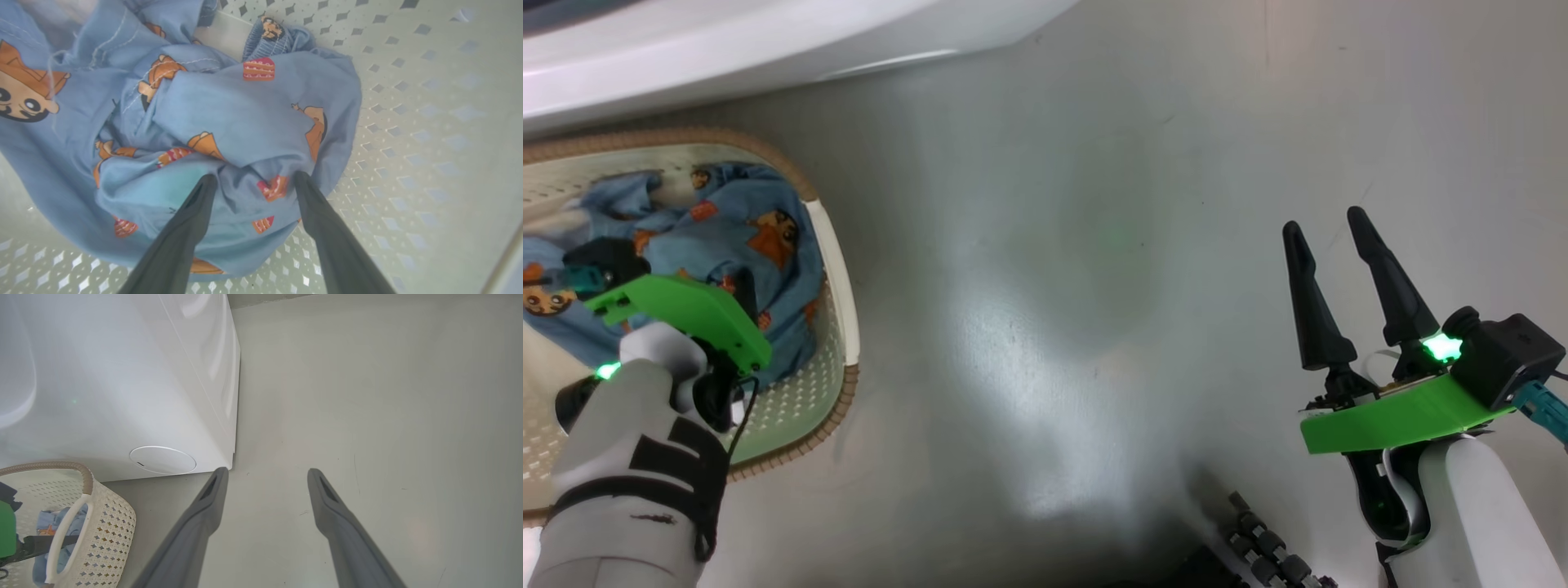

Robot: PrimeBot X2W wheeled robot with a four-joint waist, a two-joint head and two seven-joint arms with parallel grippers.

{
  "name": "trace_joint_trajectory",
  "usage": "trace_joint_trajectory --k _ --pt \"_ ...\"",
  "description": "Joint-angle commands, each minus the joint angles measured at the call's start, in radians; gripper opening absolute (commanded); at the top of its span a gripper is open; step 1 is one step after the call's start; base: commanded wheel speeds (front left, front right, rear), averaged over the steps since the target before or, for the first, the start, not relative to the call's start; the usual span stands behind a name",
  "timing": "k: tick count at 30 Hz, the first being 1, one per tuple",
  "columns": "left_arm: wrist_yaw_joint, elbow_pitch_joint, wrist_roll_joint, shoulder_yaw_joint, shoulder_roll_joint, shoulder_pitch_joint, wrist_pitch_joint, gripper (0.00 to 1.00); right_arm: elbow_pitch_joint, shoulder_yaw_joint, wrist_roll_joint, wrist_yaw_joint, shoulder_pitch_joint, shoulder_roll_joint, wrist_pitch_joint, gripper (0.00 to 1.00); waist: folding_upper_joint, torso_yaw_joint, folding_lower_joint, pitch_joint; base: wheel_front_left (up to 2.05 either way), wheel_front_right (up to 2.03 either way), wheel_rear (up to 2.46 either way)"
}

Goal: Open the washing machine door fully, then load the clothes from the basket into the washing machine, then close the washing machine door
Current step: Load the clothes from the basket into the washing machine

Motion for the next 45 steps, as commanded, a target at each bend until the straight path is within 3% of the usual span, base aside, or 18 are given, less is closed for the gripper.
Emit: trace_joint_trajectory --k 1,20,21,22,23,24,33,39,45 --pt "0.002 -0.002 -0.006 0.014 0.031 0.019 -0.007 1.0 -0.022 0.012 0.016 0.002 0.023 -0.009 -0.005 1.0 0.0 -0.001 0.0 0.005 0.0 0.0 0.0" --pt "0.047 0.018 0.001 -0.015 0.04 -0.037 -0.014 1.0 -0.051 -0.022 0.027 0.002 0.049 -0.033 -0.005 1.0 0.0 -0.012 0.0 0.062 0.0 0.0 0.0" --pt "0.048 0.018 0.004 -0.02 0.038 -0.038 -0.018 0.95 -0.052 -0.024 0.027 0.002 0.05 -0.034 -0.005 1.0 0.0 -0.011 0.0 0.062 0.0 0.0 0.0" --pt "0.049 0.018 0.007 -0.024 0.036 -0.039 -0.023 0.46 -0.053 -0.027 0.027 0.002 0.051 -0.036 -0.005 1.0 0.0 -0.009 0.0 0.062 0.0 0.0 0.0" --pt "0.051 0.018 0.01 -0.028 0.034 -0.038 -0.031 0.16 -0.054 -0.03 0.027 0.002 0.052 -0.037 -0.005 1.0 0.0 -0.006 0.0 0.061 0.0 0.0 0.0" --pt "0.052 0.019 0.011 -0.03 0.032 -0.035 -0.038 0.0 -0.053 -0.033 0.026 0.002 0.053 -0.038 -0.005 1.0 0.0 -0.003 0.0 0.058 0.0 0.0 0.0" --pt "0.05 0.02 -0.012 -0.019 0.019 0.038 -0.12 0.0 -0.044 -0.046 0.023 0.002 0.068 -0.043 -0.005 1.0 0.0 0.036 0.0 -0.018 0.0 0.0 0.0" --pt "0.018 0.015 -0.023 -0.016 -0.009 0.091 -0.239 0.0 -0.03 -0.05 0.025 0.002 0.079 -0.042 -0.005 1.0 0.0 0.084 0.0 -0.11 0.0 0.0 0.0" --pt "0.0 -0.033 -0.013 -0.023 -0.036 0.149 -0.267 0.0 -0.01 -0.049 0.02 0.002 0.103 -0.051 -0.005 1.0 0.0 0.14 0.0 -0.209 0.0 0.0 0.0"
